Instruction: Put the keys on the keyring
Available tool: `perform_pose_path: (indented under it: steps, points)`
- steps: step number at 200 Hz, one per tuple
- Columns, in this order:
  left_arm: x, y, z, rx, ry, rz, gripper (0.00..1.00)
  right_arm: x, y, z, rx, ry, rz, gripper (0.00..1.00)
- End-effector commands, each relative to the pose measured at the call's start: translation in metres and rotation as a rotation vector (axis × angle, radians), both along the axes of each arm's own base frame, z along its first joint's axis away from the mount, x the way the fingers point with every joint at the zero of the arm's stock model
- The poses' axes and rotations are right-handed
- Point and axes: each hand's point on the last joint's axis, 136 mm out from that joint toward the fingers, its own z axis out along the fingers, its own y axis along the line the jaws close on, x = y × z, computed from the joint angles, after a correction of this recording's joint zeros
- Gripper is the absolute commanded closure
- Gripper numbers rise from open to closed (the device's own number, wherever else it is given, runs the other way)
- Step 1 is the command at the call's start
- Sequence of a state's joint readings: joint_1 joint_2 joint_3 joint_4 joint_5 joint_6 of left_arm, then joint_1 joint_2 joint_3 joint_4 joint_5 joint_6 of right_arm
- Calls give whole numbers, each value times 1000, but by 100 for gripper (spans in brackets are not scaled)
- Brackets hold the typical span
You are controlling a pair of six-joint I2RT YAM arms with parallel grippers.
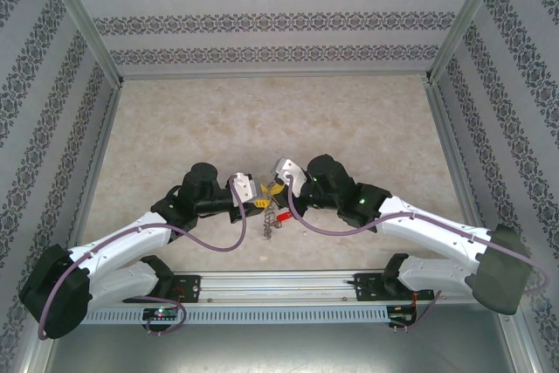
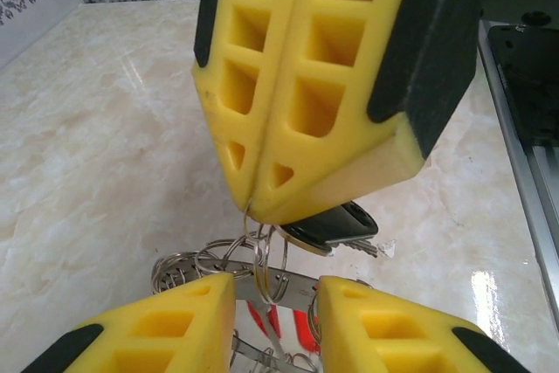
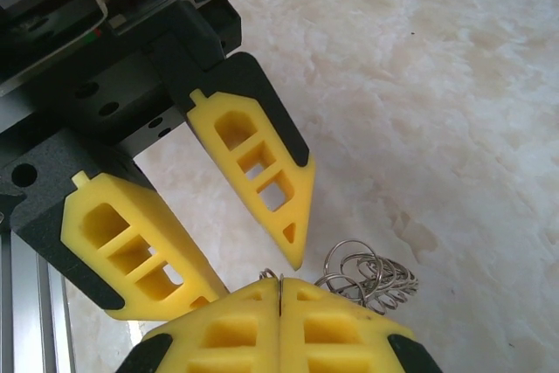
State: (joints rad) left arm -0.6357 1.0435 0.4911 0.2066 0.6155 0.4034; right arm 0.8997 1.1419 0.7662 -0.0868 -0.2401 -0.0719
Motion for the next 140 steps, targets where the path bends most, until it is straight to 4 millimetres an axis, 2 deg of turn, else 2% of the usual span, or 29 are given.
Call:
perform_pose_path:
  steps: [1, 69, 140]
  points:
    - [5, -3, 22, -41, -68, 6, 68, -4, 8, 26, 56, -58, 50, 100]
    - [3, -7, 18, -24, -40, -24, 72, -4, 15, 28, 66, -55, 75, 100]
    - [7, -7, 5, 11, -16, -18, 83, -1, 14, 25, 54, -59, 56, 100]
